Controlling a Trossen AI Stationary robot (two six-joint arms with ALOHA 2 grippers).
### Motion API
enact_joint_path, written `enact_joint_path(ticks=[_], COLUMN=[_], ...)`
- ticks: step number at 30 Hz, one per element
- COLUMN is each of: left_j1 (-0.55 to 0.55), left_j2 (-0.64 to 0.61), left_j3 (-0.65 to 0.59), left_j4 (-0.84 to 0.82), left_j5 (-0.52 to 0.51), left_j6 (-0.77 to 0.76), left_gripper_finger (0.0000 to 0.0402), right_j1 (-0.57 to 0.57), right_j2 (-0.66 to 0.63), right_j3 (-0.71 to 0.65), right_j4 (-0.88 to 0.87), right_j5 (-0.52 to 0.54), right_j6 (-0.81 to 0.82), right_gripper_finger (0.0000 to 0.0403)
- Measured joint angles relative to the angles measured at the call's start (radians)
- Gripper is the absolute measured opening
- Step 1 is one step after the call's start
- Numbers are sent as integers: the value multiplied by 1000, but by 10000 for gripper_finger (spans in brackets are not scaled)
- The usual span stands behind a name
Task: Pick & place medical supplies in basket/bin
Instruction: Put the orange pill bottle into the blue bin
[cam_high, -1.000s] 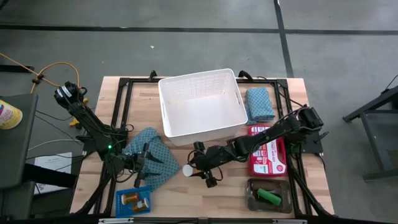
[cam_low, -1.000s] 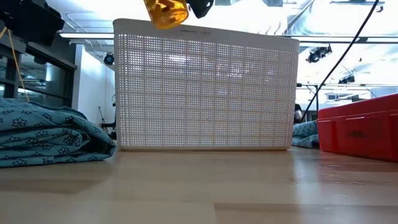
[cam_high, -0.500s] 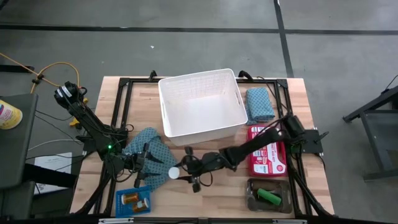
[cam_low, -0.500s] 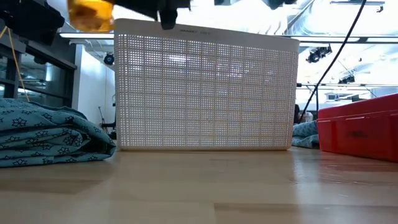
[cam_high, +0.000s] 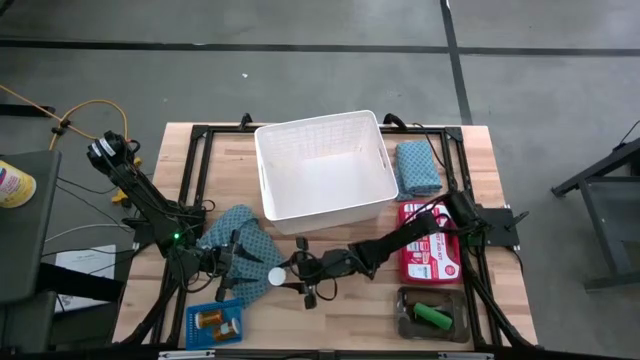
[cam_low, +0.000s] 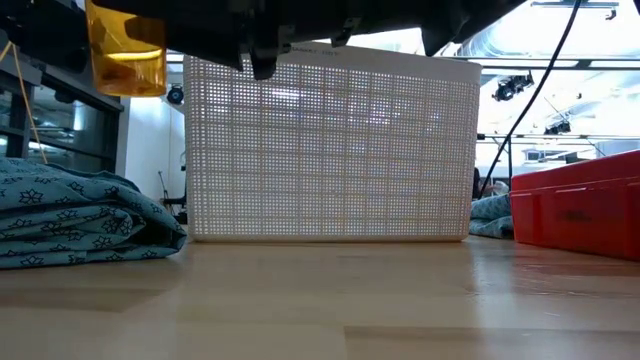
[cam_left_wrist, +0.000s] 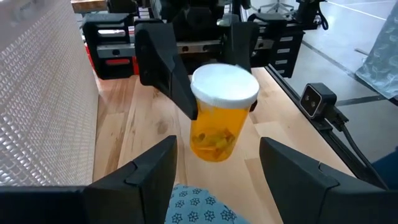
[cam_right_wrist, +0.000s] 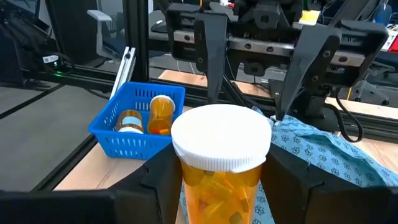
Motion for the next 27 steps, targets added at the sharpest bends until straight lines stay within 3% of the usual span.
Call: enact_joint_path(ticks=[27], left_j1=[0], left_j2=[0], left_j3=[0], left_j4=[6], left_j5=[0], left_j6=[0], left_gripper_finger=[223], right_j1=[3], right_j2=[-2], right_j3=[0], right_j4=[-10], right_j5=[-8], right_j6=[0], right_gripper_finger=[174])
